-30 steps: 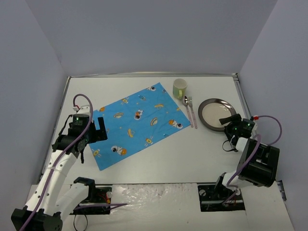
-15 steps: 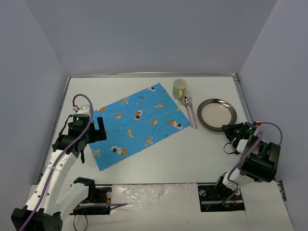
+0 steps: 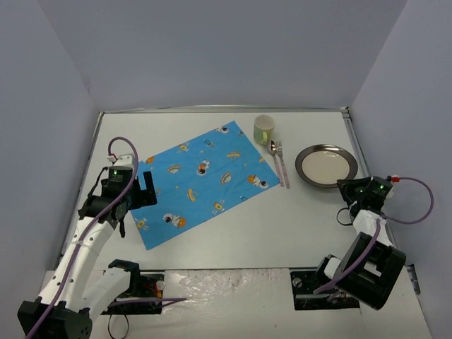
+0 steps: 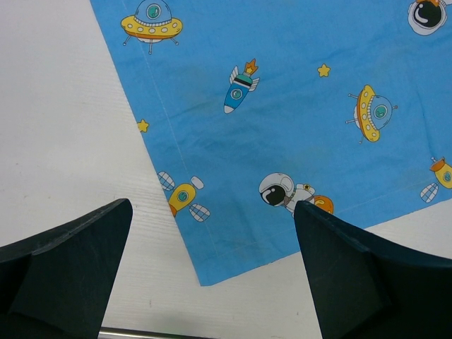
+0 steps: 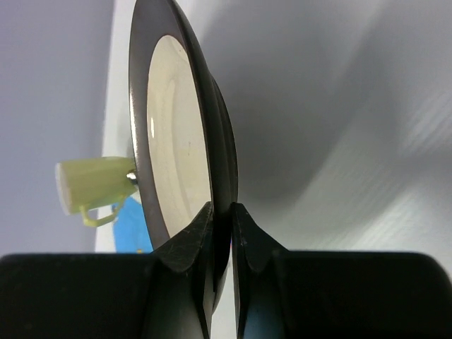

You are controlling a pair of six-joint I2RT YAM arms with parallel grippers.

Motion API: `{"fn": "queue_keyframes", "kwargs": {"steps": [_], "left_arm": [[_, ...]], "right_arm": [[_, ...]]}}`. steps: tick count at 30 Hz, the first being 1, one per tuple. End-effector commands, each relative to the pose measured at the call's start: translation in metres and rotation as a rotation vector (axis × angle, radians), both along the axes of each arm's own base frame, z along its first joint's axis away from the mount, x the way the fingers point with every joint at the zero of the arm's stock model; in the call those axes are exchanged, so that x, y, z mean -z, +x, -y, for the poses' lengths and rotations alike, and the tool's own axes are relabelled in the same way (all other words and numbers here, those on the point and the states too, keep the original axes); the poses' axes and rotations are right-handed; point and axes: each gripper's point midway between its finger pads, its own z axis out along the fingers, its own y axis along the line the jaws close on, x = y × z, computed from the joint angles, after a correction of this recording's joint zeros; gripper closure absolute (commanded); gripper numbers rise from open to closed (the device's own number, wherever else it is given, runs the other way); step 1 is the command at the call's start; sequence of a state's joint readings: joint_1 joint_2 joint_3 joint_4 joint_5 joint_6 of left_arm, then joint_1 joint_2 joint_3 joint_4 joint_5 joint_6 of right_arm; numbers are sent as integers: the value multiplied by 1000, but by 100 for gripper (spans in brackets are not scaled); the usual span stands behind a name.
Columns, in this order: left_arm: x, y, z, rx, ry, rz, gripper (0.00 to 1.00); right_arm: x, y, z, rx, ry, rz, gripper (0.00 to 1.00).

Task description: Set the dinner table for one person

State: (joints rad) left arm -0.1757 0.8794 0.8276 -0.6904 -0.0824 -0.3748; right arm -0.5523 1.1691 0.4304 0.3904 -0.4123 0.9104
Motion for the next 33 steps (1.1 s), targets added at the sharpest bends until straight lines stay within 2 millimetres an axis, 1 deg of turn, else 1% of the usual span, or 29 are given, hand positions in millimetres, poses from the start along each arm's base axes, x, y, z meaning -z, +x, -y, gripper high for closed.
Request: {"fn": "queue_keyframes", "kwargs": {"steps": [1,2,3,5,7,8,10,12,15,17,19,21,22,23,25,26,28,30,31,33], "left_arm": [[-14,13,3,2,-12,53,3],[-13,13,4,5,-17,50,3],[-13,13,4,4,-18,51,3],[-12,13,5,8,-22,45,3],[-11,14,6,9,-24,42,3],[-10,14,6,9,-24,40,3],[-10,14,5,7,-24,41,3],[-11,14,5,6,-25,43,3],[-11,14,3,-3,-18,46,3],[-13,14,1,-12,-13,50,3],[-15,13,-2,-22,-7,58,3],[-16,11,-3,-29,-5,64,3],[-17,10,-4,-31,-5,68,3],[-19,10,-4,-34,-4,75,3],[-21,8,-6,-43,2,83,3],[-22,7,-8,-48,5,87,3],[-25,6,-11,-60,13,100,3],[-27,6,-15,-76,27,111,3],[-27,6,-15,-78,25,112,3],[-28,6,-16,-81,29,115,3]], "right_arm": [[-137,42,-15,-134,-50,403,100],[-148,44,-21,-158,-47,432,100],[-150,43,-23,-168,-41,440,100],[-173,50,-42,-246,-44,486,100],[-187,54,-60,-316,-46,506,100],[-189,56,-68,-348,-48,504,100],[-200,63,-97,-433,-46,503,100],[-210,70,-130,-523,-45,516,100],[-216,76,-177,-621,-24,538,100],[-215,80,-207,-679,3,546,100],[-211,82,-245,-750,32,548,100],[-207,84,-277,-808,51,552,100],[-203,85,-292,-834,61,549,100],[-195,89,-305,-857,73,537,100],[-186,91,-331,-907,102,530,100],[-177,90,-347,-940,122,518,100],[-173,90,-367,-980,146,538,100],[-166,87,-393,-1035,168,544,100],[-157,90,-397,-1040,170,533,100],[-148,89,-419,-1089,174,557,100]]}}
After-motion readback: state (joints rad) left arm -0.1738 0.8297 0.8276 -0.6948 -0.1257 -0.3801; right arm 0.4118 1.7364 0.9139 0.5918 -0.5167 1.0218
